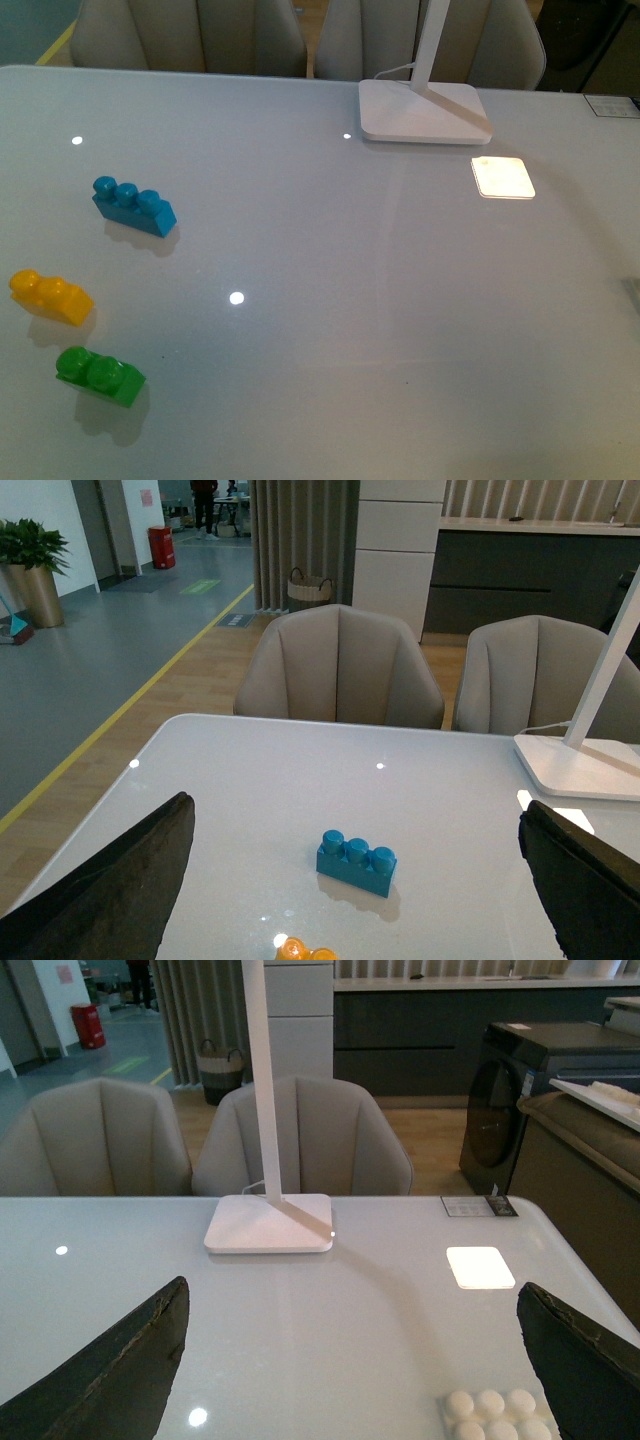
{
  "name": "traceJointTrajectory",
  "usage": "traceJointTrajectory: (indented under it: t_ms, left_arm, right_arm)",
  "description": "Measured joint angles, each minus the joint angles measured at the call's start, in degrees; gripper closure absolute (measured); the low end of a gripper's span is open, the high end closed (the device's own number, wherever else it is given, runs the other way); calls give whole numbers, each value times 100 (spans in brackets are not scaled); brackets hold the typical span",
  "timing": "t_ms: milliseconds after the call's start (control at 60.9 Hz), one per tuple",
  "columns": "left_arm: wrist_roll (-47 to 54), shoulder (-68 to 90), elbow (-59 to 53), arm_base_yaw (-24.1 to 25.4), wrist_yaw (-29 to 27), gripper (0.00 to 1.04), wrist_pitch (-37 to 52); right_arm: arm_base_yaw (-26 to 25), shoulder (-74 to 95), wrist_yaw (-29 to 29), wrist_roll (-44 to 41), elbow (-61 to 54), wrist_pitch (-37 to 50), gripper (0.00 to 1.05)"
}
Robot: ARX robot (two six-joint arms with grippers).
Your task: Insert yellow block into base center
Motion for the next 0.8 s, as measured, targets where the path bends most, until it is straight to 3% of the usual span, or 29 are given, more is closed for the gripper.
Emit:
traceJointTrajectory:
  t_ms: [722, 771, 804]
  left_arm:
    - [0, 0, 0, 0, 0, 7, 0]
    - [0, 0, 0, 0, 0, 7, 0]
    - [0, 0, 0, -2, -4, 7, -2]
  right_arm:
    - [9, 11, 7, 2, 4, -15, 9]
    - [192, 501, 710, 133, 317, -776, 9]
    - [155, 946, 872, 149, 470, -968, 9]
